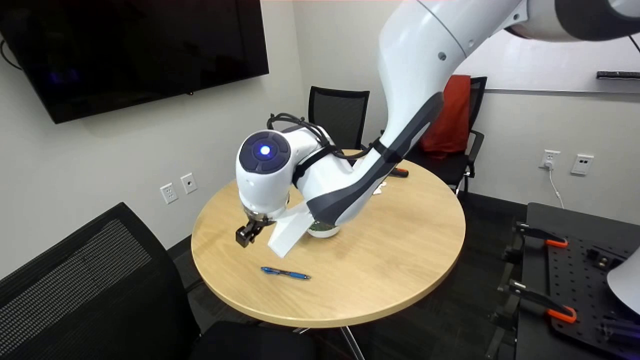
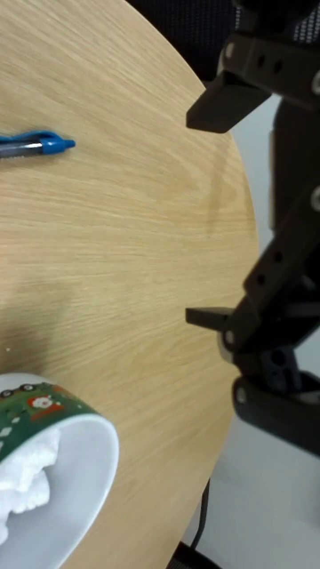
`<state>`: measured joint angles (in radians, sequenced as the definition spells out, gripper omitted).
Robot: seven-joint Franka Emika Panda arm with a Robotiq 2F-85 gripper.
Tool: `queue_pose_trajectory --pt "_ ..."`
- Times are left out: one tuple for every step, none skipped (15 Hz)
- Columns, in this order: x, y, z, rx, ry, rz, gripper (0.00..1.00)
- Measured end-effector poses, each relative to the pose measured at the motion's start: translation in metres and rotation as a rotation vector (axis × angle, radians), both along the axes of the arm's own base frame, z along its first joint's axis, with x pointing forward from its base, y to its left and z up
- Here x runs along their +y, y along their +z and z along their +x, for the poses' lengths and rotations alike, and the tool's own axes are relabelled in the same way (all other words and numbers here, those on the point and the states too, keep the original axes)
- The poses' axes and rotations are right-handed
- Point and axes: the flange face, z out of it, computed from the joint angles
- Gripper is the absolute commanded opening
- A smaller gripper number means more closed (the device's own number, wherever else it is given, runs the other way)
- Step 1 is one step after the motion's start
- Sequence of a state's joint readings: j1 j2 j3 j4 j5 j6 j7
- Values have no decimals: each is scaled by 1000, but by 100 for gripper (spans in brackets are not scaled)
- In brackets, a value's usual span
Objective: Use the pen to stir the contents of the mug, pour the contents of the mug on the table, then sweep them
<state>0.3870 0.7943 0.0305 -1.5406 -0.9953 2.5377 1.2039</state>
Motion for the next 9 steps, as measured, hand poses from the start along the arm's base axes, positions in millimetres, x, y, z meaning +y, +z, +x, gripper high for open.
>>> queue_pose_trajectory --pt "-10 8 -1 -11 -31 14 100" --pt "-22 15 -3 -19 -65 27 100" --pt "-34 20 -5 -24 -98 36 100" --pt "-47 24 -8 -25 -128 42 100" --pt "-59 27 -12 -22 -156 52 100" --pt "-71 29 -17 -15 -176 67 100" --pt "-83 31 -22 -5 -197 86 100" --pt "-96 32 -27 5 -220 109 100" --pt "-108 33 -32 16 -244 133 100"
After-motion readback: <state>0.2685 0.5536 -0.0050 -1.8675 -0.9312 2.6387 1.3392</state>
